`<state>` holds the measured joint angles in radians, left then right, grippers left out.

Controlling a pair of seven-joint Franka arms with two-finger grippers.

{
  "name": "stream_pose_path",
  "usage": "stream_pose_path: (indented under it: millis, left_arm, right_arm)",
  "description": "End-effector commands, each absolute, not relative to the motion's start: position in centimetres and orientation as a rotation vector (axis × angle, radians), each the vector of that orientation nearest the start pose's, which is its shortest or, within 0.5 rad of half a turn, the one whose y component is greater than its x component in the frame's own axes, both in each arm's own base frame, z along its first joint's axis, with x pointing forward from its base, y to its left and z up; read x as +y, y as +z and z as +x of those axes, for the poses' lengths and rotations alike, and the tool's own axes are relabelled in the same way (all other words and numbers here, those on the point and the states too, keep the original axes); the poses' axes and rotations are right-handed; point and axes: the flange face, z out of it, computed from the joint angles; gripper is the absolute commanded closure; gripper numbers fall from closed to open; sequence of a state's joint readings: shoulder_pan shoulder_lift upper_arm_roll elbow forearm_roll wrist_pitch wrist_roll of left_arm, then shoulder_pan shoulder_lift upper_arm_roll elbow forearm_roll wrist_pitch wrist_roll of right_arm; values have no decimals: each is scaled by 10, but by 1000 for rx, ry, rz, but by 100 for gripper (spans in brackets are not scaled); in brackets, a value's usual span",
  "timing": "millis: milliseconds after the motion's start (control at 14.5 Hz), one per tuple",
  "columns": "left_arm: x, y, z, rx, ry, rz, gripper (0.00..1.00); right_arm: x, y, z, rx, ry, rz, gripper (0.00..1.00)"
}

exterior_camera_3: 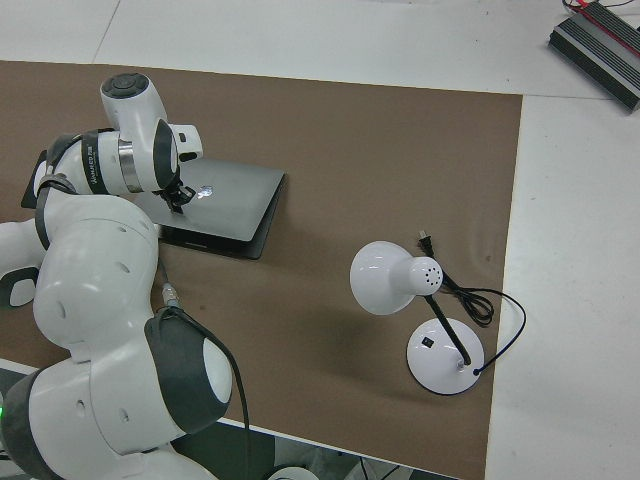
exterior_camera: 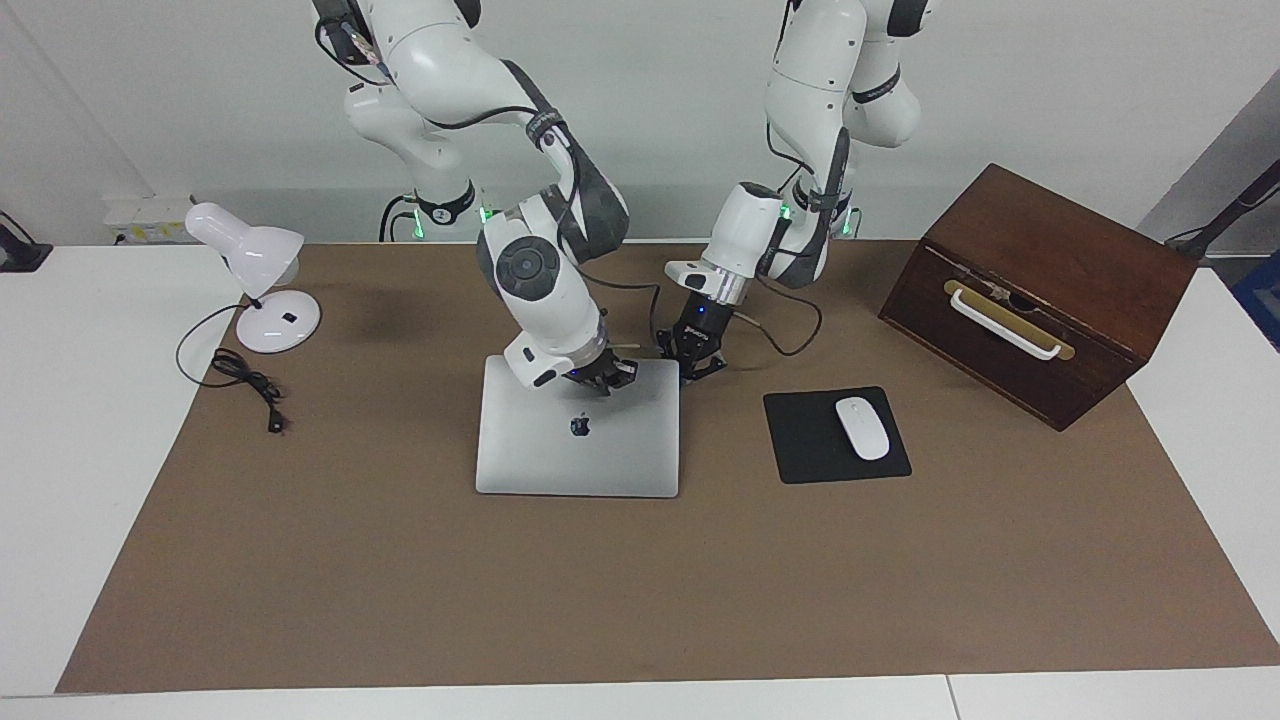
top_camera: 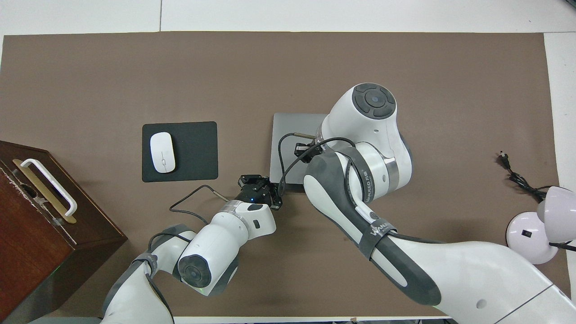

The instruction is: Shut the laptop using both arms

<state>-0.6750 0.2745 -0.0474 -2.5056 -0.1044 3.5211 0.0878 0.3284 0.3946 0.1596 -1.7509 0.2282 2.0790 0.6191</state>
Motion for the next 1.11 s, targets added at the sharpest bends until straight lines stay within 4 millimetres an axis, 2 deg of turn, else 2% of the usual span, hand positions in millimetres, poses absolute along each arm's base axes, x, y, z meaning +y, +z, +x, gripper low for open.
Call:
stream_pose_path:
  millis: [0, 553, 1036]
  left_arm:
    - [-329, 242, 382, 1105, -1050, -2988, 100]
    - [-329, 242, 382, 1105, -1050, -2988, 100]
    - [-328, 242, 382, 1098, -1052, -2990, 100]
  right_arm:
    - [313, 340, 557, 379, 275, -2899, 100]
    - [312, 333, 554, 383, 273, -2901, 100]
    - [308, 340, 558, 390, 275, -2898, 100]
